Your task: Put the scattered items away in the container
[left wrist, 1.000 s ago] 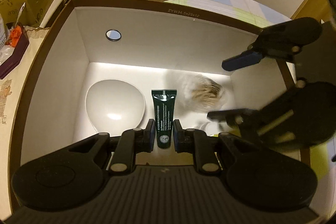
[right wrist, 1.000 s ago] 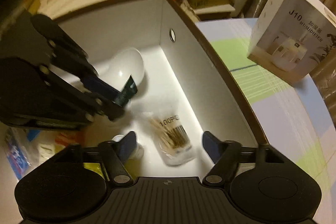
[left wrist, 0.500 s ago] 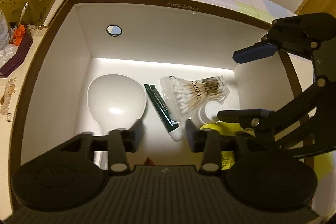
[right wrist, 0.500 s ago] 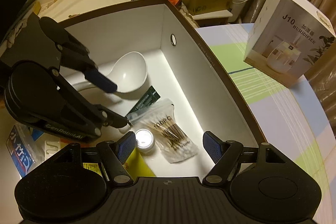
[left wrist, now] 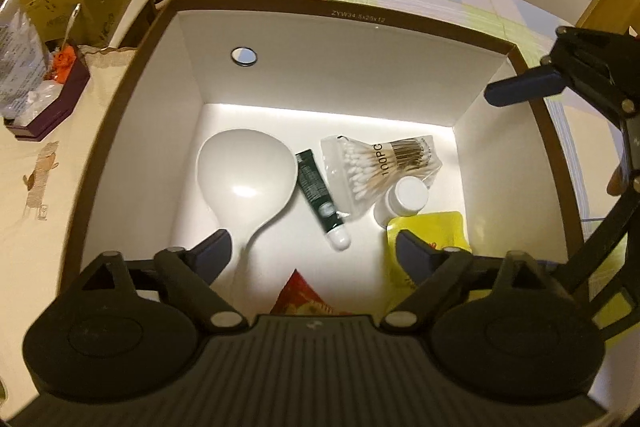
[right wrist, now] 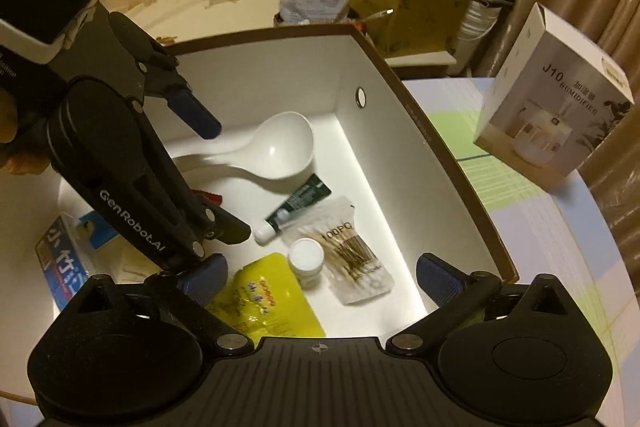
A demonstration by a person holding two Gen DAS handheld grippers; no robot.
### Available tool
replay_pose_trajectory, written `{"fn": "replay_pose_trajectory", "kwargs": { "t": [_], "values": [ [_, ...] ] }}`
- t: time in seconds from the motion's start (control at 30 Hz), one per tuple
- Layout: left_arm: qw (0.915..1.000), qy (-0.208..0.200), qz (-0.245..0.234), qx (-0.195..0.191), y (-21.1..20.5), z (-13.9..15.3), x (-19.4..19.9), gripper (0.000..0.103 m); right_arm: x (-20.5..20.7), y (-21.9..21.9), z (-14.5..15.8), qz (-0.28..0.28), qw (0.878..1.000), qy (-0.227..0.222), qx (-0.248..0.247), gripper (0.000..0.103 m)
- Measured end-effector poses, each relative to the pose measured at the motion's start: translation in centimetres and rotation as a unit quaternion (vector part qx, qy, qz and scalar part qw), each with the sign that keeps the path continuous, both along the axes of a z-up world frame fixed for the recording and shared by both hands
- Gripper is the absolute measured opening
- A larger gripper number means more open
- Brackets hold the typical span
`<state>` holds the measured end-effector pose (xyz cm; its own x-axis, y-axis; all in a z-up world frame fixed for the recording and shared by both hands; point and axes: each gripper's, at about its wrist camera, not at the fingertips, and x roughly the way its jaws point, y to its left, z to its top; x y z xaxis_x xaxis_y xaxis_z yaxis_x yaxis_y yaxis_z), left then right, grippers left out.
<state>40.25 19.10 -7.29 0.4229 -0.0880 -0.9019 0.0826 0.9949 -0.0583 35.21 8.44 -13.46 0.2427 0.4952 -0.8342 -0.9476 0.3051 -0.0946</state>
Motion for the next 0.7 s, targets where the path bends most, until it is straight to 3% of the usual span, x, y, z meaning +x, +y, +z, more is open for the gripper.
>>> {"fn": "replay_pose_trajectory", "kwargs": {
  "t": [0.27,0.7],
  "values": [
    [0.9998,-0.014,0.013,0.006,-0.1,1.7,-2.4,0.095,-1.7,-1.2,1.9,-0.018,0.999,-0.006,0.03,0.103],
    [0.9976,-0.051,0.042,0.02,-0.3,5.1,-7.4,0.096,-5.1,-3.5,4.1,-0.04,0.997,-0.014,0.062,0.103]
  ]
}}
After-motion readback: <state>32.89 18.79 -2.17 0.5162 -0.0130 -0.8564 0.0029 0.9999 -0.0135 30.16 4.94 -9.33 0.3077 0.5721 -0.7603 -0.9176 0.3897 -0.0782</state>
